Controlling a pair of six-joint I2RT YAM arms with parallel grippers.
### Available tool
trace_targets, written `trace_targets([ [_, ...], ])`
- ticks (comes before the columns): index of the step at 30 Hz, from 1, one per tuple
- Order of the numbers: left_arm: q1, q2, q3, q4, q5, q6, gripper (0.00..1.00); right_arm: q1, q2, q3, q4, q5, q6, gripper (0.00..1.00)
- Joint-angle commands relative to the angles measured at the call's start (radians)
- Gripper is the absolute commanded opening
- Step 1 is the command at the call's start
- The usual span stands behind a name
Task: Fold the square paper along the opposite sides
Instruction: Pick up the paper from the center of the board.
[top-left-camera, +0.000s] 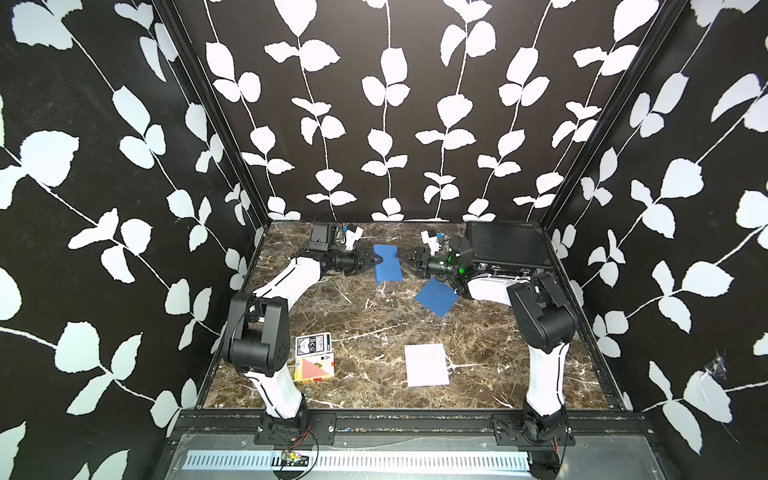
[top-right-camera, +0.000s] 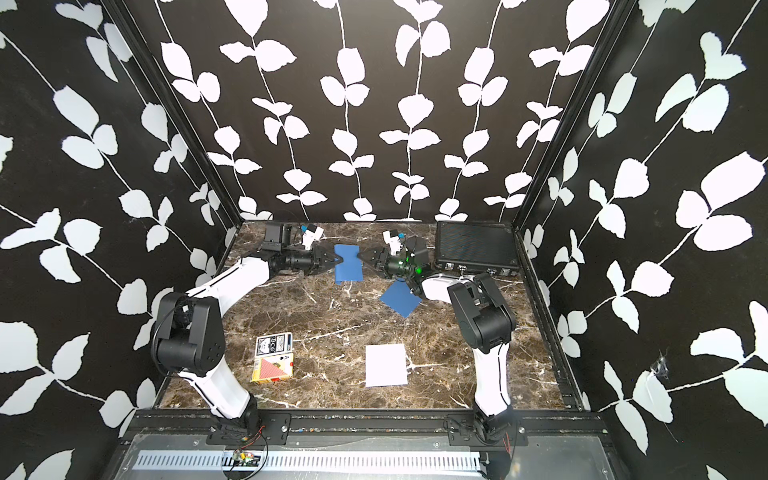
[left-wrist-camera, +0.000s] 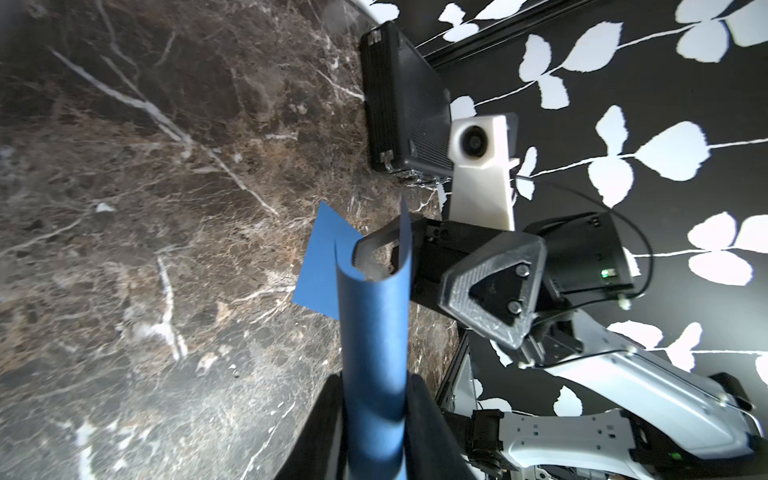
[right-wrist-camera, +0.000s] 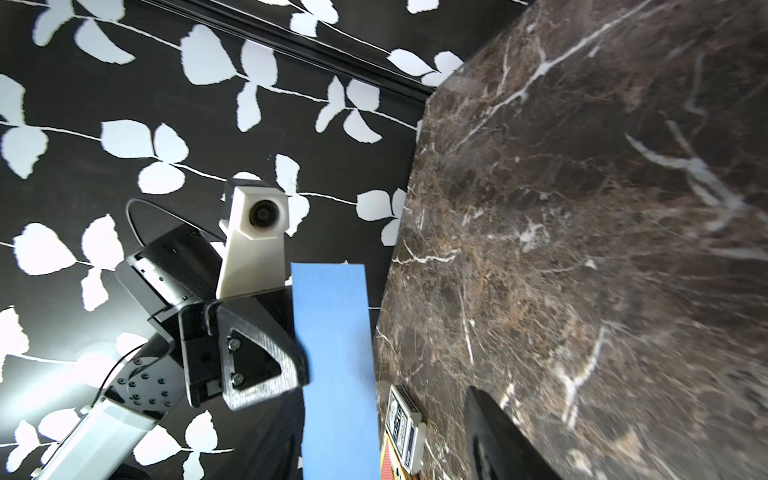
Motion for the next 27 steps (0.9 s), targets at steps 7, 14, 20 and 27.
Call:
trace_targets([
  [7, 0.004, -0.082, -0.034, 0.085, 0.062, -0.018, 0.24, 0.035, 0.044, 0.058, 0.199, -0.03, 0.118, 0.54],
  [14, 0.005, -0.088, -0.025, 0.047, 0.049, 0.021, 0.24, 0.034, 0.021, 0.051, 0.234, -0.023, 0.138, 0.31],
  [20, 0.007, -0.088, -0.02, 0.014, 0.036, 0.05, 0.25, 0.029, -0.006, 0.034, 0.239, -0.015, 0.136, 0.25],
  [27, 0.013, -0.093, -0.024, 0.001, 0.028, 0.066, 0.26, 0.027, -0.032, 0.012, 0.239, -0.009, 0.131, 0.25],
])
